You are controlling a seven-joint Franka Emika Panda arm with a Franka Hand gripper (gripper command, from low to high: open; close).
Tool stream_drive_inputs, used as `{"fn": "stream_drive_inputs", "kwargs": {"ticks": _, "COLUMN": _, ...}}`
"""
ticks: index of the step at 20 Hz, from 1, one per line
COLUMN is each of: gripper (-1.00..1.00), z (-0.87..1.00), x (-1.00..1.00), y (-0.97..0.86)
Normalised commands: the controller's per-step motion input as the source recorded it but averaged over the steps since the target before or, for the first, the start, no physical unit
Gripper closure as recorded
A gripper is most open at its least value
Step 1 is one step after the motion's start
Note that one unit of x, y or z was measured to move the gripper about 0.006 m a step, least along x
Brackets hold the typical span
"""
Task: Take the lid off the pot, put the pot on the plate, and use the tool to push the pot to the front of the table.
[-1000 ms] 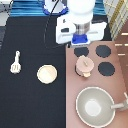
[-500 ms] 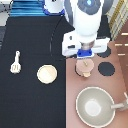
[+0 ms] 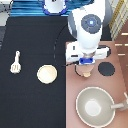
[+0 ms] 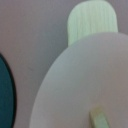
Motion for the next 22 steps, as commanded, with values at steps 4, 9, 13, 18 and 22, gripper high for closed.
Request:
{"fn": "stream_drive_inputs", "kwargs": {"ticks": 4, "gripper": 1.00, "z": -0.30, "x": 0.00, "y": 0.16}}
{"fn": "stream_drive_inputs", "kwargs": {"ticks": 9, "gripper": 1.00, "z": -0.01, "x": 0.00, "y": 0.12}}
{"fn": "stream_drive_inputs", "kwargs": {"ticks": 13, "gripper": 1.00, "z": -0.13, "x": 0.00, "y": 0.04}}
{"fn": "stream_drive_inputs", "kwargs": {"ticks": 18, "gripper": 1.00, "z": -0.20, "x": 0.00, "y": 0.00}}
{"fn": "stream_drive_inputs", "kwargs": {"ticks": 22, "gripper": 1.00, "z": 0.06, "x": -0.07, "y": 0.01}}
